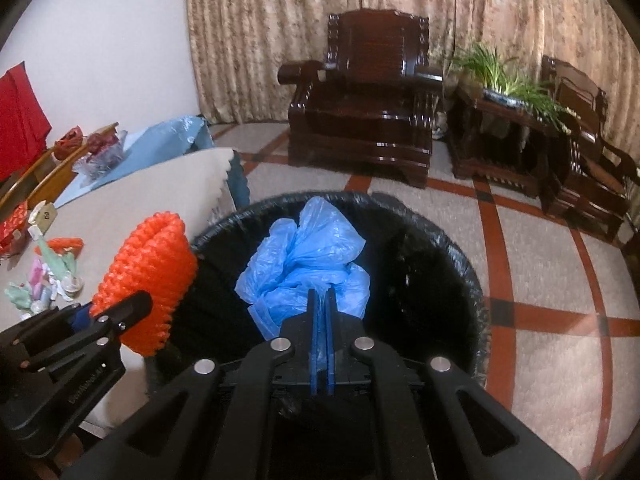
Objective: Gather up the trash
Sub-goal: 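Carry both items over the bin and open both grippers to drop them, then grasp the mint-green rubber glove with the left gripper and lift it, then grasp the pink mask with the right gripper while the left gripper holds the glove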
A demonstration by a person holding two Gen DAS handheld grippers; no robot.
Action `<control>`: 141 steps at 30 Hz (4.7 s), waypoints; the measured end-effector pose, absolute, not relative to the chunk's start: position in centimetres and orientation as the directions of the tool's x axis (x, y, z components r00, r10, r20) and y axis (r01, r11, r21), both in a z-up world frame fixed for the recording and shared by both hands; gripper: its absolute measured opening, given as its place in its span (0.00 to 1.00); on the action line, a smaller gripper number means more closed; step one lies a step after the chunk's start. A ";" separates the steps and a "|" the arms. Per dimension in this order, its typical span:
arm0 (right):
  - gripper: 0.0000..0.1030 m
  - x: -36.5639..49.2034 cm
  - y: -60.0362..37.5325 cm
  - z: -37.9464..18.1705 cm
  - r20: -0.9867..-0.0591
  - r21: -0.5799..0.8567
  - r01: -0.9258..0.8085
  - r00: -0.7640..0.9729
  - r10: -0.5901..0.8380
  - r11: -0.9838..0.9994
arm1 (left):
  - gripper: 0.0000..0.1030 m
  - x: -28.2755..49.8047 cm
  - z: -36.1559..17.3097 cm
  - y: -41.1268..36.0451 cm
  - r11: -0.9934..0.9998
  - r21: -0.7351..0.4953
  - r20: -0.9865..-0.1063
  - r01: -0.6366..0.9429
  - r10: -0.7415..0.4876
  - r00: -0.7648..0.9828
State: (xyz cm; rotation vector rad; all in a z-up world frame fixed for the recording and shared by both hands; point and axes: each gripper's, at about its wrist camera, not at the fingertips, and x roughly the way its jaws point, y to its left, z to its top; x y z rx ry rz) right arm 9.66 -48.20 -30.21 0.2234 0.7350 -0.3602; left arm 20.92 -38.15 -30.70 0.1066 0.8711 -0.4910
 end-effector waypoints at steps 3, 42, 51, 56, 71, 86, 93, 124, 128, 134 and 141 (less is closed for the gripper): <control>0.03 10.2 -48.6 -32.2 -0.717 0.064 0.404 0.654 -0.239 0.913 | 0.23 21.8 -32.4 -39.1 0.884 -0.095 -0.790 0.458 -0.347 0.506; 0.41 15.0 -22.6 -26.0 -0.665 0.098 0.017 0.745 0.053 0.995 | 0.83 23.8 -24.9 -2.3 1.000 0.015 -0.701 -0.023 0.027 0.713; 0.41 18.3 -17.5 -28.2 -0.666 0.079 -0.026 0.743 0.072 0.997 | 0.83 26.4 -27.8 0.3 0.999 -0.019 -0.724 -0.046 0.018 0.689; 0.41 20.3 -16.8 -29.4 -0.676 0.061 -0.027 0.734 0.062 0.998 | 0.83 28.6 -31.3 0.5 0.999 -0.024 -0.749 -0.032 0.004 0.663; 0.41 22.3 -16.0 -31.8 -0.708 0.069 -0.050 0.702 0.084 0.996 | 0.19 31.1 -31.4 0.2 0.990 -0.126 -0.713 0.069 -0.139 0.688; 0.41 21.6 -11.6 -30.2 -0.680 0.087 -0.139 0.716 0.161 0.987 | 0.19 28.2 -27.4 5.5 0.995 -0.081 -0.629 0.058 -0.096 0.771; 0.41 21.8 -8.3 -30.4 -0.680 0.086 -0.180 0.708 0.190 0.980 | 0.19 26.8 -28.5 10.8 0.998 -0.046 -0.640 0.052 -0.070 0.765; 0.41 30.8 -2.9 -34.4 -0.674 0.073 -0.130 0.725 0.145 0.989 | 0.19 31.4 -34.3 14.8 0.993 -0.100 -0.661 0.056 -0.108 0.743; 0.14 31.7 -3.0 -35.1 -0.699 0.089 -0.149 0.695 0.168 0.985 | 0.19 32.5 -34.2 14.5 0.993 -0.095 -0.658 0.067 -0.113 0.744; 0.06 30.8 -3.2 -34.0 -0.680 0.099 -0.175 0.707 0.195 0.980 | 0.19 32.2 -32.7 13.9 0.993 -0.094 -0.647 0.072 -0.116 0.754; 0.06 28.7 -4.5 -30.9 -0.650 0.095 -0.182 0.734 0.199 0.979 | 0.19 30.7 -31.2 12.8 0.995 -0.083 -0.648 0.061 -0.100 0.755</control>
